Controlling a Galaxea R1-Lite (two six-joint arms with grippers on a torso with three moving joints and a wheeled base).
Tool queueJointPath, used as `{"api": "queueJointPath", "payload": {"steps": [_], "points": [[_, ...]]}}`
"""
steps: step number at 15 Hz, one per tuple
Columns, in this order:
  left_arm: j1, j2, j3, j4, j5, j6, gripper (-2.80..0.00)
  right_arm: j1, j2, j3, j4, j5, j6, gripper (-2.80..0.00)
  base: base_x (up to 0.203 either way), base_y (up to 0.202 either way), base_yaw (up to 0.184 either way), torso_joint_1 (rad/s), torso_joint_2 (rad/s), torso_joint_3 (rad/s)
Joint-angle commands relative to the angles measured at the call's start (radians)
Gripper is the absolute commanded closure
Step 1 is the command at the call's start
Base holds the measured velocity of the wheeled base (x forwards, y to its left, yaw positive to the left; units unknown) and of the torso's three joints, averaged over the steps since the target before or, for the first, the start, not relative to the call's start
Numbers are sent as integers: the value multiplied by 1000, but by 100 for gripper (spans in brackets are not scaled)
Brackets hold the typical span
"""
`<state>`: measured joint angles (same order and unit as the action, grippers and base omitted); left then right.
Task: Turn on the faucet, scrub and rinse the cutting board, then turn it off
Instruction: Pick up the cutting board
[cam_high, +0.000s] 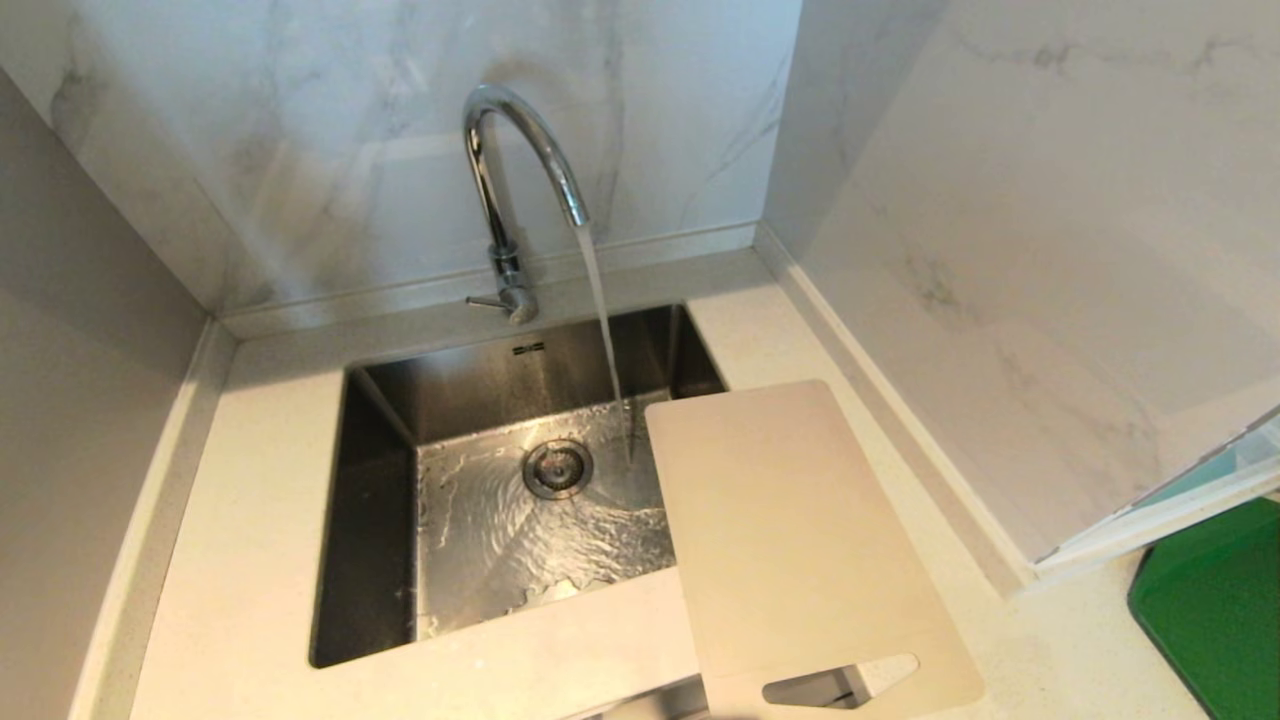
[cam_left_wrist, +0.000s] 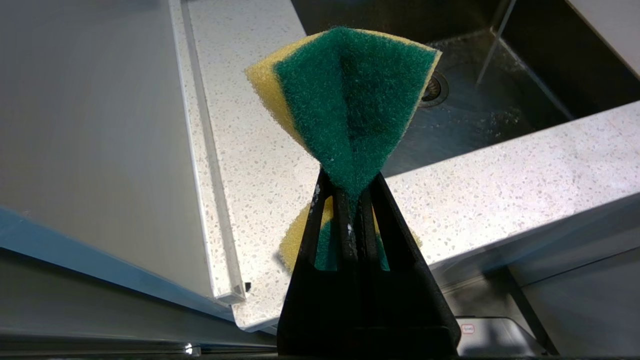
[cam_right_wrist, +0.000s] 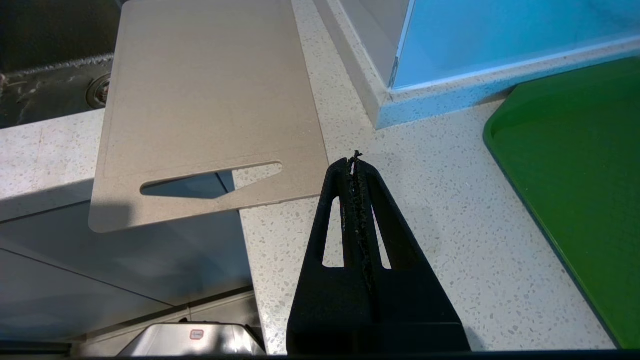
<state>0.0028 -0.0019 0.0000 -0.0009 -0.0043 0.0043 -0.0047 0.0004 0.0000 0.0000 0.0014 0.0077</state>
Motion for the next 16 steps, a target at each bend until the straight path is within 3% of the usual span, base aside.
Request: {"api": "queueJointPath", "payload": {"steps": [1, 11, 16], "points": [[0, -1, 3, -1, 1, 0, 0, 0, 0, 0, 0, 0, 0, 0, 0, 0, 0, 0, 0, 0], [0, -1, 3, -1, 1, -1, 0, 0, -2, -6, 4, 2, -22, 0, 0, 0, 0, 0, 0, 0], [0, -1, 3, -1, 1, -1, 0, 0, 49, -192, 134, 24, -91, 0, 0, 0, 0, 0, 0, 0]]}}
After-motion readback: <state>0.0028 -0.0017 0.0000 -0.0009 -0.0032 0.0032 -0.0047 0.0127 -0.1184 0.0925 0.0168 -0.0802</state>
